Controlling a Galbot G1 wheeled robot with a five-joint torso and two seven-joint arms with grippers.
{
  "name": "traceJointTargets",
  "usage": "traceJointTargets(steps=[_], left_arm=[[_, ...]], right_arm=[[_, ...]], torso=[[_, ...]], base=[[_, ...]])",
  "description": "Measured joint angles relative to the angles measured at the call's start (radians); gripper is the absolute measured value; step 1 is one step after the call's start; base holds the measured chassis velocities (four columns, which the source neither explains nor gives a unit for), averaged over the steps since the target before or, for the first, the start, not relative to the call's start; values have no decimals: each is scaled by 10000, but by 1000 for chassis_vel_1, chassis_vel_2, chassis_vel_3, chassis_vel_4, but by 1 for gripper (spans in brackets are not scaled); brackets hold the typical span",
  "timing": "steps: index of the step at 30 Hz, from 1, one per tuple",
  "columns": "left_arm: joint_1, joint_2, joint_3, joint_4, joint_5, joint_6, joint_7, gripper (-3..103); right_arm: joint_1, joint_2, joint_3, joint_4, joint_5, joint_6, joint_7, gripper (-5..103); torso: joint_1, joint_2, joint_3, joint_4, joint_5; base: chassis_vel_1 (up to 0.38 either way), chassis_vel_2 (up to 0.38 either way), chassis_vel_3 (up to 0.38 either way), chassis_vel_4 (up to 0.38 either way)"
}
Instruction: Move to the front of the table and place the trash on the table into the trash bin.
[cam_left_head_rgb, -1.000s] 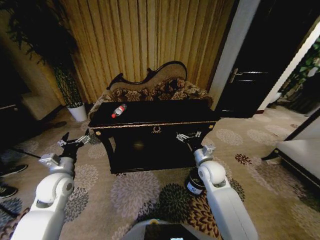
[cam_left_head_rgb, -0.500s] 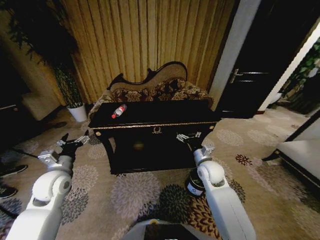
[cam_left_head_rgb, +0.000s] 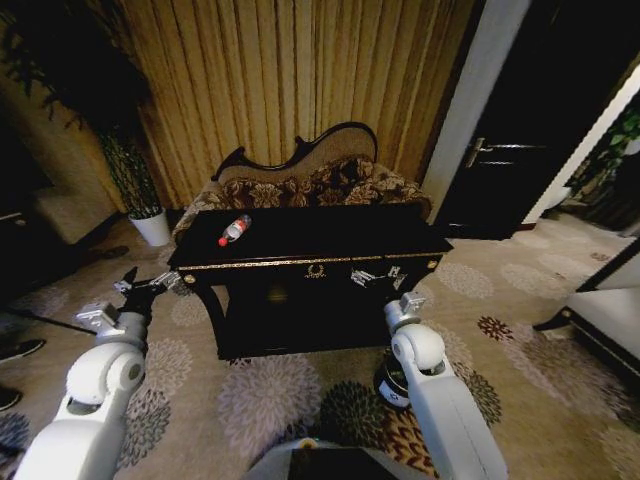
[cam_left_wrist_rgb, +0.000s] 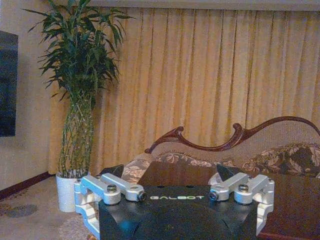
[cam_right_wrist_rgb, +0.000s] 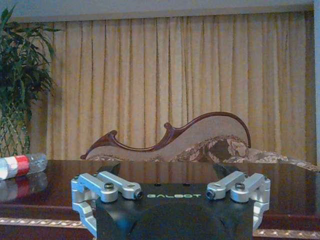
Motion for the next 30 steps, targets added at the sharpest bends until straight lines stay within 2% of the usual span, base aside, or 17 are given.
traceJointTargets(steps=[30], left_arm=[[-9,104,62,-11,-20,-67,116,100]], right_arm=[[64,37,-262,-308,-90,62,-1,100]], torso=[[5,-1,2,1,-1]], base=[[-127,119,128,-124]])
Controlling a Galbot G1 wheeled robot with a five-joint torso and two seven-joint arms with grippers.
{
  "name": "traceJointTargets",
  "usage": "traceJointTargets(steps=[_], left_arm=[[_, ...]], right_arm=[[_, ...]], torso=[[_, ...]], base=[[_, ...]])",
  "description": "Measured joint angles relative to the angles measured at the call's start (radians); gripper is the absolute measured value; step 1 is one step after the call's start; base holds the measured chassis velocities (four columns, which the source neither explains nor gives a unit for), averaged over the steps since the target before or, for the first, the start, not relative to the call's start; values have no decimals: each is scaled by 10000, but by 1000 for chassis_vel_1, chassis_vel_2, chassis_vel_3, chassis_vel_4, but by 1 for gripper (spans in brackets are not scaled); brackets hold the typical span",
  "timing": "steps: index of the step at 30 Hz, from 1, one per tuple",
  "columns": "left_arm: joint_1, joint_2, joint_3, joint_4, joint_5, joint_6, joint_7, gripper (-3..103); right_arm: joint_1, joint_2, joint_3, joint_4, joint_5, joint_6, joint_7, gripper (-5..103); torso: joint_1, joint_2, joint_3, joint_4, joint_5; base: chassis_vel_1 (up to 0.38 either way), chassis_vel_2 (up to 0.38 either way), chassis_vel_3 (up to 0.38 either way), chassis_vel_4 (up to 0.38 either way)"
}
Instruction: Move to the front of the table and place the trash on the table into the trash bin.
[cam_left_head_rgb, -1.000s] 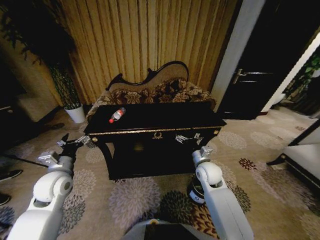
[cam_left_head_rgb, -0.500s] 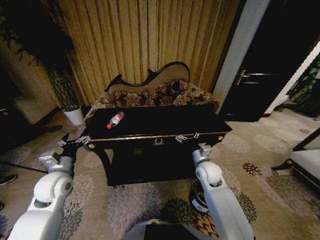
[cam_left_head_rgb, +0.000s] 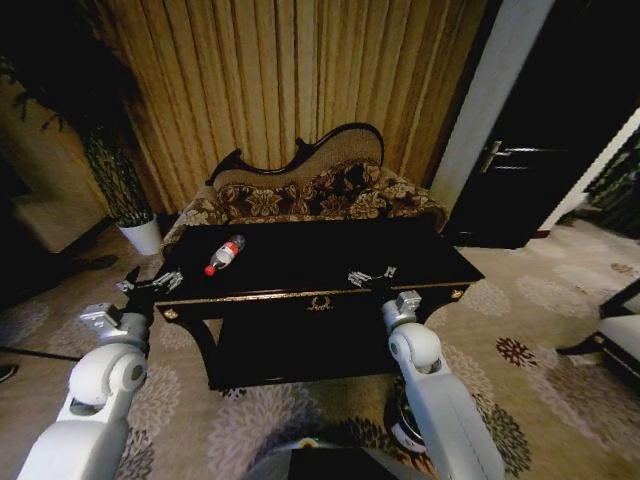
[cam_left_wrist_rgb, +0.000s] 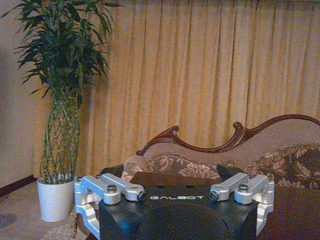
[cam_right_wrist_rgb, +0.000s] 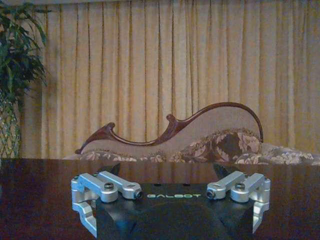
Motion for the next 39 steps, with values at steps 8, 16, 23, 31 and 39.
traceJointTargets(steps=[8,16,23,31,39], left_arm=[[-416,1216,-57,337,-1051,741,18,100],[-1669,2559,407,1290,-3281,2223,495,100],[-3054,3086,1218,2760,-3516,2897,1495,100],[-4615,3071,2436,3938,-3424,3108,1492,100],[-5589,2965,3642,4415,-3299,3370,711,100]], right_arm=[[-33,72,0,-54,-84,149,0,100],[-250,116,148,-5,-120,346,0,100],[-473,-30,388,54,-112,558,0,100],[-509,-84,395,-43,-109,686,0,100],[-408,-135,362,-229,-97,813,-1,100]], torso=[[-14,7,-6,0,1],[-4,3,-2,-3,-1],[-7,4,-3,1,0],[-6,3,-2,-2,1],[-6,3,-3,1,0]], base=[[0,0,0,0],[0,0,0,0],[0,0,0,0],[0,0,0,0],[0,0,0,0]])
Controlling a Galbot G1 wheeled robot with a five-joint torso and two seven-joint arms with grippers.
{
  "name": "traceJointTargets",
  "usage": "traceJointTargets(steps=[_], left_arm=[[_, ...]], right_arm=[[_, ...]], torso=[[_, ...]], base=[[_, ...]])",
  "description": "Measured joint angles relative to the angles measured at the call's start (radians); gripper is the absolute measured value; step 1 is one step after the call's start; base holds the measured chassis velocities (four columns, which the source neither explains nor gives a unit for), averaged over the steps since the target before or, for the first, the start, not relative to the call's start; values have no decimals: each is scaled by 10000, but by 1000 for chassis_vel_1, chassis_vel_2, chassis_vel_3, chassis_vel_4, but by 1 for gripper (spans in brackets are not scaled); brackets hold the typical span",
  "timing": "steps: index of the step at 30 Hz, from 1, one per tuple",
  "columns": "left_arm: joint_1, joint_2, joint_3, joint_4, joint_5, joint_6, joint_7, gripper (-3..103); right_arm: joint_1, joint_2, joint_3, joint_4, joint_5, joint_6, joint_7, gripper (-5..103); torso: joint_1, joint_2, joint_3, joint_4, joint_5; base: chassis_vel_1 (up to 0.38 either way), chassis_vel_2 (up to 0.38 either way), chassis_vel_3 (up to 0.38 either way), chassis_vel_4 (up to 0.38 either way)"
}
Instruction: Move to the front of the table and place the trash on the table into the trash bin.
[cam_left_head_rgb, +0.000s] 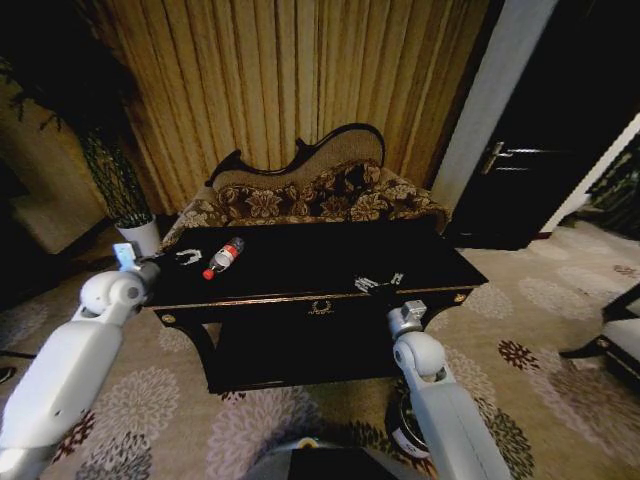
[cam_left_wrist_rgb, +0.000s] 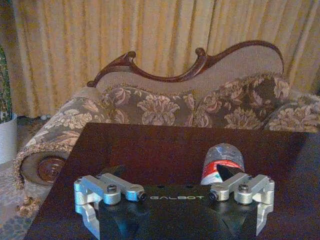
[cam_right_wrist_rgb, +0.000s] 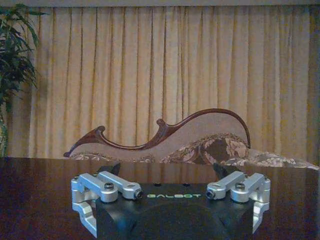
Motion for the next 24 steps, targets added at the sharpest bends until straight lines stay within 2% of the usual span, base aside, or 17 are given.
traceJointTargets(steps=[5,15,24], left_arm=[[-608,-200,860,-217,-10,204,-832,100],[-563,-280,1402,-137,31,283,-1048,100],[-515,-276,1462,-214,37,500,-1153,100]], right_arm=[[122,-85,18,-217,26,127,0,100],[180,-77,36,-525,30,409,0,100],[223,-35,34,-683,32,555,0,100]], torso=[[0,0,0,-5,2],[-1,0,0,0,0],[-1,1,-1,-1,1]], base=[[0,0,0,0],[0,0,0,0],[0,0,0,0]])
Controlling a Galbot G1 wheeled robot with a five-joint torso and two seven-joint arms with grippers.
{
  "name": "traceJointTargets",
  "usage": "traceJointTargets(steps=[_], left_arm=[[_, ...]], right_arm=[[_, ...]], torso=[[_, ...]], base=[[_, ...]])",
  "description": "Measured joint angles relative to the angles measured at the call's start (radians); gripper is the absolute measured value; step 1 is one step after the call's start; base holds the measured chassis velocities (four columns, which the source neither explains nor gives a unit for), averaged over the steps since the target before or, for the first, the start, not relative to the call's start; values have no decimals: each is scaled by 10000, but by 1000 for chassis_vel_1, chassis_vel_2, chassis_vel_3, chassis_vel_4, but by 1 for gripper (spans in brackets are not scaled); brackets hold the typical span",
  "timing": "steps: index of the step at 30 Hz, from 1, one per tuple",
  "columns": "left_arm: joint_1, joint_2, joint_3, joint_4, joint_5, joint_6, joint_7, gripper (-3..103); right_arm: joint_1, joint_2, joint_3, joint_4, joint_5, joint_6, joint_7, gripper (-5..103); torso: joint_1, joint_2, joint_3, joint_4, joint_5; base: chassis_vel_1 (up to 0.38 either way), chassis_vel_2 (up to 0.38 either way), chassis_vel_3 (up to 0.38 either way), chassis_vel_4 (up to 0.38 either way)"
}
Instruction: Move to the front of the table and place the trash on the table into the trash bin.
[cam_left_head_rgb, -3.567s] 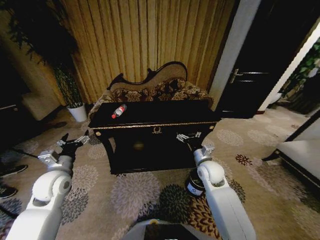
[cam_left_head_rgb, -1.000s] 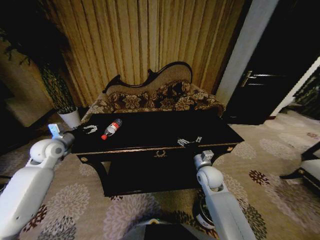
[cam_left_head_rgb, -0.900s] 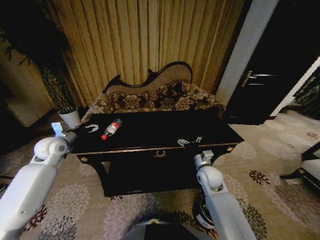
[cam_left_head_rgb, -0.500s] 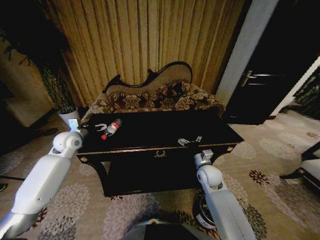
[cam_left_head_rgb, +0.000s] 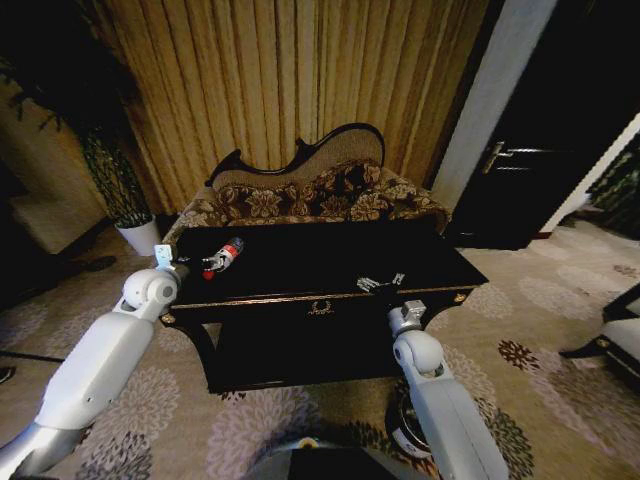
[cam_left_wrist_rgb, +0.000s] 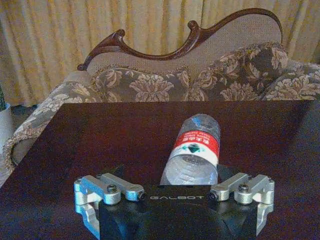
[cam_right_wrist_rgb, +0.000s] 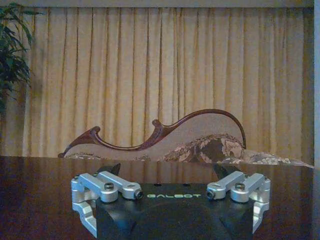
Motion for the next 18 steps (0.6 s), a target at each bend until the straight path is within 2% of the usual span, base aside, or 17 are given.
traceJointTargets(steps=[15,18], left_arm=[[214,-85,-158,94,-232,67,2,101],[229,-85,-174,112,-289,81,3,95]], right_arm=[[-44,-24,30,-211,4,258,0,100],[-17,8,26,-261,14,320,0,100]], torso=[[0,-1,0,-1,0],[0,0,0,0,-1]], base=[[0,0,0,0],[0,0,0,0]])
